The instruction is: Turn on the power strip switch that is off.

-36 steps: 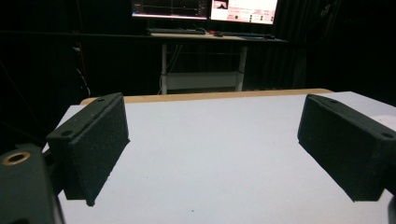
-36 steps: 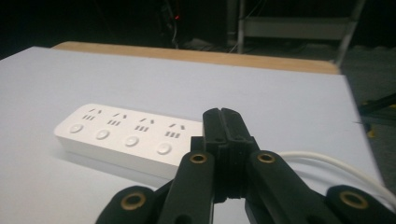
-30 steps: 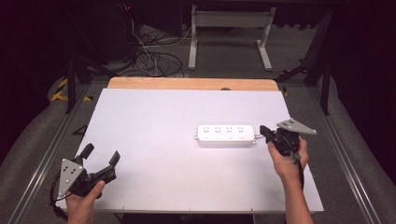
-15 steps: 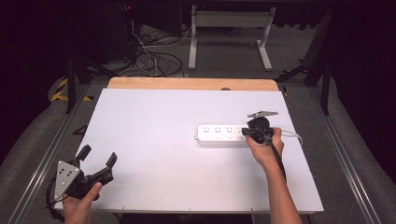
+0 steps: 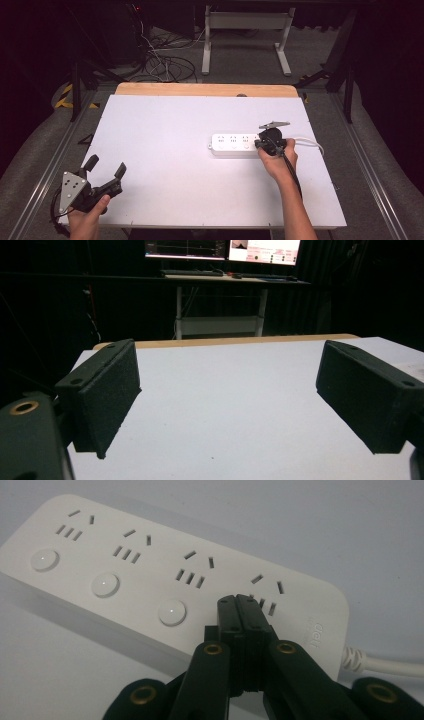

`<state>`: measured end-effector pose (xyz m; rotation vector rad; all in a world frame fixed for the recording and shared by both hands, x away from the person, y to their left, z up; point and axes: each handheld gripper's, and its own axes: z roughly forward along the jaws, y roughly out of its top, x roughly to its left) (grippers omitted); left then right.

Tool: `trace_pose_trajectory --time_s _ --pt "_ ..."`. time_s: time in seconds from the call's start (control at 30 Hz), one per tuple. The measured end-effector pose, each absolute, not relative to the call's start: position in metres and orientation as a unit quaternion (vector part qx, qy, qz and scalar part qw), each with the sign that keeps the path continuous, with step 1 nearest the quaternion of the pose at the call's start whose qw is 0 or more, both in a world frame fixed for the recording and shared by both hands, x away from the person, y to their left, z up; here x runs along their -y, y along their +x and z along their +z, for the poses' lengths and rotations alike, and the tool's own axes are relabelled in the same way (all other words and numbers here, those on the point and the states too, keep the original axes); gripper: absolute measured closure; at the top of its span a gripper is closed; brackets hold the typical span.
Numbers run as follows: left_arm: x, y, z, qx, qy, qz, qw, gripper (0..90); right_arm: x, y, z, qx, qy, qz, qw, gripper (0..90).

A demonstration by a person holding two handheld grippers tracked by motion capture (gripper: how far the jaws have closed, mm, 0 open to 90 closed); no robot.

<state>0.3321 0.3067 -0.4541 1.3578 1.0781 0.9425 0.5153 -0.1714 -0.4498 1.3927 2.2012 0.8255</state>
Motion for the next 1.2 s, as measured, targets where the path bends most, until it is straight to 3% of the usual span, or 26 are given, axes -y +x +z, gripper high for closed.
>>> trace_pose_trajectory --time_s 0.57,1.03,1.2 --pt "-0.308 0.331 -0.454 -0.458 0.572 0.401 0.550 11.4 0.168 0.510 -0.452 -0.787 0.494 0.296 0.223 90.0" --pt "-0.309 0.331 -0.454 -0.461 0.568 0.398 0.553 11.7 0.188 0.507 -0.456 -0.768 0.510 0.314 0.228 90.0" --pt "-0.307 0.334 -0.455 -0.460 0.570 0.395 0.554 11.9 0.193 0.504 -0.457 -0.770 0.496 0.339 0.214 90.0"
